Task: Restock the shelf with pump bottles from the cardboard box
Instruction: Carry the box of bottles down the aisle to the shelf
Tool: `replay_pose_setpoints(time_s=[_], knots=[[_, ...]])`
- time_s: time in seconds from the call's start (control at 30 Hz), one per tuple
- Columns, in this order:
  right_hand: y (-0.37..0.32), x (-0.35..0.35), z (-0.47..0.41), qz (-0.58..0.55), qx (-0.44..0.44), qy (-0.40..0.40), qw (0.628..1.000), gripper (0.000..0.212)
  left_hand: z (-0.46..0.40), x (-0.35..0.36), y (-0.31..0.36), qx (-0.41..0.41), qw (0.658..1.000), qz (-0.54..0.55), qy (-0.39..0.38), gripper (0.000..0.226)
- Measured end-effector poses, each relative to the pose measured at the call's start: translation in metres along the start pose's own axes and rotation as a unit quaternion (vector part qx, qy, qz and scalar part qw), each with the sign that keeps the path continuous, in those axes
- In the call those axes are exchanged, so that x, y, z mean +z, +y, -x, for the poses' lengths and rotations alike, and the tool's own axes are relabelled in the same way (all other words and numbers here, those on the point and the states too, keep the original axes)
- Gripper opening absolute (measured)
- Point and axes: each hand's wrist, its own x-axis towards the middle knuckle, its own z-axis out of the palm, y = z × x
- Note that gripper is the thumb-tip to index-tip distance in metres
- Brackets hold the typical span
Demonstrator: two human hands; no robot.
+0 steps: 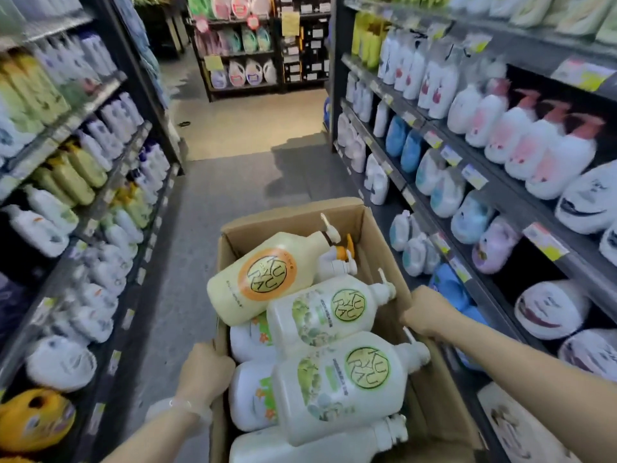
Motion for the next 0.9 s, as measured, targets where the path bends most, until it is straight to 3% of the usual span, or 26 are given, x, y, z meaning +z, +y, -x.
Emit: replay_pose_setpoints(time_s=[0.17,0.63,0.9], knots=[[-0.045,-0.038,-0.127,0.039,-0.017,-0.014,0.999,0.030,-0.119,0.010,0.070,-0.013,1.000,0.014,-0.024,0.025],[-0.160,-0.127,-0.463,-0.008,0.054,-0.012,0.998,0.035,-0.460,0.041,0.259,-0.018,0.999,-0.017,-0.047,0.023],[-0.221,-0.186,-0.670,0.015,0.008,-0.034,0.999,0.032,-0.635,0.067,0.371,-0.042,0.998,-0.009,-0.048,0.026]])
